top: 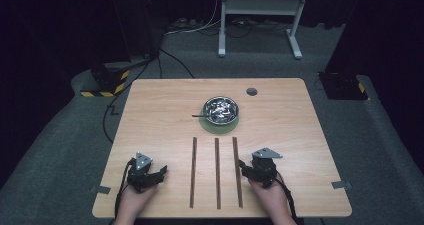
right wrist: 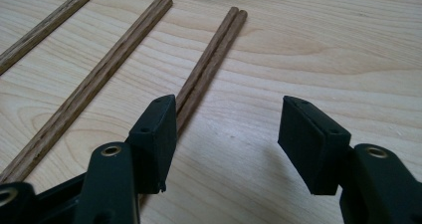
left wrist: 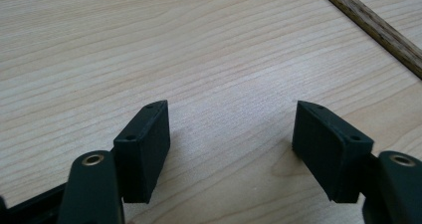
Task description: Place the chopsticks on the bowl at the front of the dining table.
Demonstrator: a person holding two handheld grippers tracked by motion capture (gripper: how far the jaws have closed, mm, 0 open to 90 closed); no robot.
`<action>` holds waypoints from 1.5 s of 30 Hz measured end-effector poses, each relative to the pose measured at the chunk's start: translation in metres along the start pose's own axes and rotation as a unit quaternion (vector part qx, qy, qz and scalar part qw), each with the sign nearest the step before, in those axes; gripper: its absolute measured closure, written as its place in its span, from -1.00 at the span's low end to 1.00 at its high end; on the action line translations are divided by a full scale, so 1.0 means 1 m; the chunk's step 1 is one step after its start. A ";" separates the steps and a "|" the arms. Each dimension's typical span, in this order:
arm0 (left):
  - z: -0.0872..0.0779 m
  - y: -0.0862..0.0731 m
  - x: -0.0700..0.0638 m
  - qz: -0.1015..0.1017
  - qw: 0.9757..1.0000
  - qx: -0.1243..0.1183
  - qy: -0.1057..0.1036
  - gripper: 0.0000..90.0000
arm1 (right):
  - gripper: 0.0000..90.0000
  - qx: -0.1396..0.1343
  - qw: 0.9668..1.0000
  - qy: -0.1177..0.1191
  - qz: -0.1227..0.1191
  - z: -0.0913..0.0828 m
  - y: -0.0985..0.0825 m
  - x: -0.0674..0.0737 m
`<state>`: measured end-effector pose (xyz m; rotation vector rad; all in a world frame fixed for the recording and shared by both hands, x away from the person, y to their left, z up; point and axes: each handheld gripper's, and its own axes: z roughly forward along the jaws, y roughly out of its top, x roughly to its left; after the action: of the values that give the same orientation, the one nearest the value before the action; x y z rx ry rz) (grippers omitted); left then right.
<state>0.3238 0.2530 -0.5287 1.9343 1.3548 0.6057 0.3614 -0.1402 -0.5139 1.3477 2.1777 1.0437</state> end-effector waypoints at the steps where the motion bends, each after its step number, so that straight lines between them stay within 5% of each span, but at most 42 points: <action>1: 0.000 0.000 0.000 0.000 1.000 0.000 0.000 -0.31 | -0.11 0.003 1.000 0.000 -0.001 0.001 0.000 0.001; 36: 0.000 0.000 0.000 0.000 1.000 0.000 0.000 -0.31 | -0.05 0.016 0.999 -0.022 -0.019 0.008 0.000 0.006; 45: 0.000 0.000 0.000 0.000 1.000 0.000 0.000 -0.31 | 0.31 0.018 1.000 -0.017 0.000 0.003 -0.002 -0.006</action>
<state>0.3238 0.2530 -0.5287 1.9338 1.3549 0.6057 0.3646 -0.1450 -0.5181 1.3712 2.1809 0.9802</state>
